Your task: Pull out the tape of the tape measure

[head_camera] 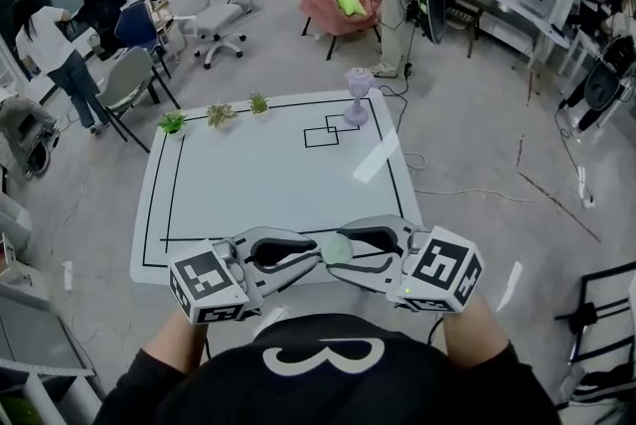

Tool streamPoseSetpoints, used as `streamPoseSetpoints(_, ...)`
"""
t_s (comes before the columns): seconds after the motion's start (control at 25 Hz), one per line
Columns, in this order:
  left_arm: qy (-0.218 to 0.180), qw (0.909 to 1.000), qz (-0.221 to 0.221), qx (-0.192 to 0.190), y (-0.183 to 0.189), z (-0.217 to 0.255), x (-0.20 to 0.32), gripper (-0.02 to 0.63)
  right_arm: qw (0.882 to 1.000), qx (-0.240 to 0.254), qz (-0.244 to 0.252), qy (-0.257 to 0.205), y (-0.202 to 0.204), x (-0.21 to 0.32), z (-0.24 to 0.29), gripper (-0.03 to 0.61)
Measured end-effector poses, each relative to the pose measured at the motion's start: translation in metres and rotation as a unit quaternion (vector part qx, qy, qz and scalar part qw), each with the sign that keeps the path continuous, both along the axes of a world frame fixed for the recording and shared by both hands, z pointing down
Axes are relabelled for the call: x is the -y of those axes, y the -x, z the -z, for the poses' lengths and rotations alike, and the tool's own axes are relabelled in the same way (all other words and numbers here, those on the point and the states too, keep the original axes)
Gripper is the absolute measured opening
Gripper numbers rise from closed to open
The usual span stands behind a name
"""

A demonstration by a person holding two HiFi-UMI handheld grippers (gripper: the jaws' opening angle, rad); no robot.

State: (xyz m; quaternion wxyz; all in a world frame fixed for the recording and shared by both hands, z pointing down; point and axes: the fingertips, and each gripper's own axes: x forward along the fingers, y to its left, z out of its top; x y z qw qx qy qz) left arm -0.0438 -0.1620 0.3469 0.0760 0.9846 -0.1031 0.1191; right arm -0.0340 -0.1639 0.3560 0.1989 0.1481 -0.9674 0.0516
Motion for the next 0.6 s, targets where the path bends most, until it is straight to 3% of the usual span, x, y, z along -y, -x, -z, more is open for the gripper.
streamPoseSetpoints(0.04,-0.003,1.0,0.003,-0.001,-0.002,0.0,-0.002,0.04,1.0,0.0,0.001,-0.001,-0.002,-0.002,0.0,0.221)
streamPoseSetpoints(0.6,-0.013,0.9992,0.038,0.002,-0.015,-0.002,-0.022,0.012,1.0,0.012,0.0,-0.015,-0.018,-0.022,-0.002,0.221)
